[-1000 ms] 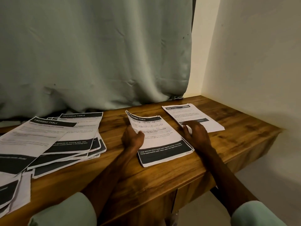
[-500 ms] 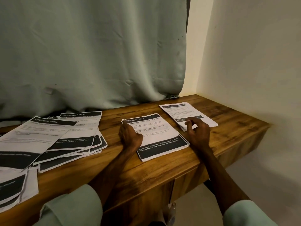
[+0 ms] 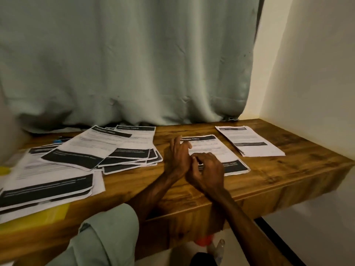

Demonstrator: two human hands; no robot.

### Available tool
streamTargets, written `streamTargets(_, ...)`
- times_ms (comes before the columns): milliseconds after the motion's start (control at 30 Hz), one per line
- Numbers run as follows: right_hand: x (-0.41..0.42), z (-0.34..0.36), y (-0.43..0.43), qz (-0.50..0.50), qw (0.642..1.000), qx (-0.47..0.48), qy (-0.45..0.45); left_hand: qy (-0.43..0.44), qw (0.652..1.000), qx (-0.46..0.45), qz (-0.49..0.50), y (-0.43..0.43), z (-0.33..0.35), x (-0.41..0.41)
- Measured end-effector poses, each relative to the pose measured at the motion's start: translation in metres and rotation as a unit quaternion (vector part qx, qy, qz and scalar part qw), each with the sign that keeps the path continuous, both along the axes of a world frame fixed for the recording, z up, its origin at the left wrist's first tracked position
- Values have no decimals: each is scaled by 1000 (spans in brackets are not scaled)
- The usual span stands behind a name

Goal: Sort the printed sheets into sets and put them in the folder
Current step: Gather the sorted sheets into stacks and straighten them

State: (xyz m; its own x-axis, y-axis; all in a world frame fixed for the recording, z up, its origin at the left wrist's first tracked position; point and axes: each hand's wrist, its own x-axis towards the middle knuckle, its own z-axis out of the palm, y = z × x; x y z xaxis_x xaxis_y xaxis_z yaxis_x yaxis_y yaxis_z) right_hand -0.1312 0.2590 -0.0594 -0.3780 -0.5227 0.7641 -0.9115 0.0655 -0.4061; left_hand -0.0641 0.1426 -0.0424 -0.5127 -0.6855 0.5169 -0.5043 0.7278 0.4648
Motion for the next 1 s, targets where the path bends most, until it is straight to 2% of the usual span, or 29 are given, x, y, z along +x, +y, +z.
streamTargets(100, 47, 2, -25, 27, 999, 3, -18, 9, 1000, 1, 23, -45, -22, 41)
streamTargets(167, 73, 4, -37, 44, 999, -6, -26, -15, 998, -6, 67, -46, -1, 81)
streamTargets(267, 101, 7, -53, 60, 997, 49, 0, -33, 996, -8, 78, -33, 32, 134)
streamTargets(367, 118, 5, -69, 65, 993, 93, 41, -51, 993, 3, 102, -41, 27, 175)
streamTargets(567, 130, 2, -94, 68, 982, 144, 106, -102, 982, 8, 158, -54, 34, 216)
streamTargets(667, 130, 4, -104, 72, 984, 133, 90, -120, 978, 35, 168, -69, 42, 229)
streamTargets(767, 119, 3, -117, 102, 992, 69, 4, -131, 977, 54, 161, -87, 47, 235)
streamTargets(867, 106, 1, -140, 93, 979, 13, -182, -142, 981, 56, 120, -111, 47, 234)
streamTargets(933, 90, 7, -158, 101, 941, 0, -322, -154, 984, 43, 80, -125, 46, 229)
streamTargets(1000, 65, 14, -175, 155, 886, 11, -437, -175, 982, 38, 57, -138, 47, 222)
